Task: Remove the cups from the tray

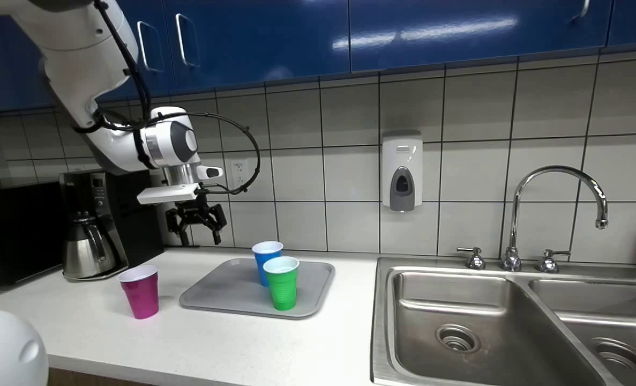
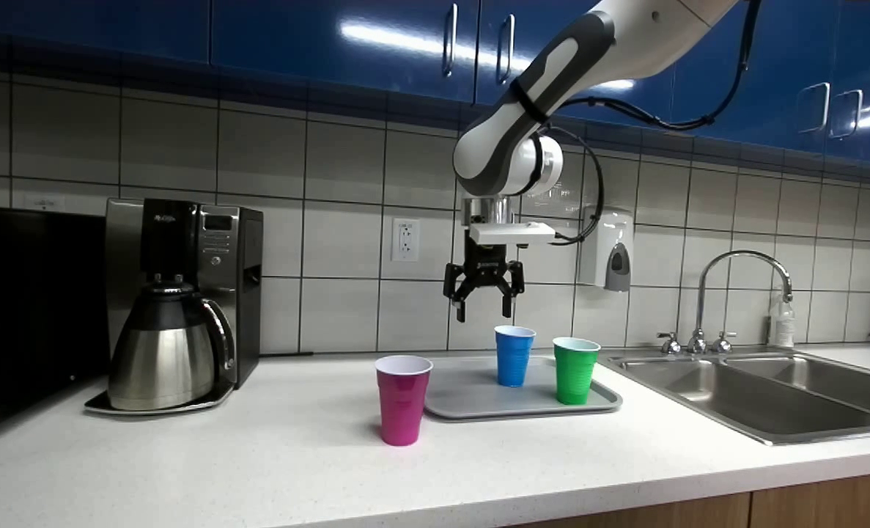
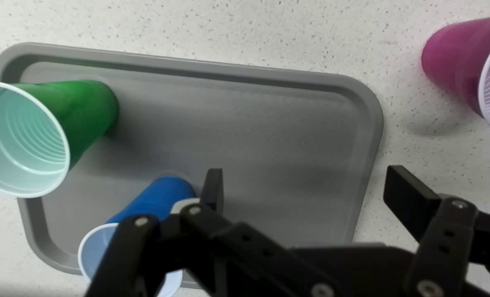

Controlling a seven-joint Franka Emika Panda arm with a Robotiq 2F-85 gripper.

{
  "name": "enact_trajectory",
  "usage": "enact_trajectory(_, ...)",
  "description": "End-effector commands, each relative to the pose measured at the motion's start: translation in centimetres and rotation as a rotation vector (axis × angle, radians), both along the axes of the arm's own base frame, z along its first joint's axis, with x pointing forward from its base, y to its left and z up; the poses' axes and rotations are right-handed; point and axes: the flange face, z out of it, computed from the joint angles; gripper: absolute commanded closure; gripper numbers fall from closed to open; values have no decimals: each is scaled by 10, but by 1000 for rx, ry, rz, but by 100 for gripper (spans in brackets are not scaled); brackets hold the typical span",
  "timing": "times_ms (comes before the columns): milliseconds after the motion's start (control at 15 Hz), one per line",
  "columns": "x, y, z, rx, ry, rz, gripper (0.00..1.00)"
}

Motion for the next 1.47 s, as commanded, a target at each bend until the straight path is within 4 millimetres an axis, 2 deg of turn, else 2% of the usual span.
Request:
enact_trajectory(0,14,-3,2,-25,-32,-47,0)
enact_trajectory(1000,79,-57,-35,-61,-71,-142,0)
enact_trajectory(1400,105,-69,-50,-67,-90,-160,0)
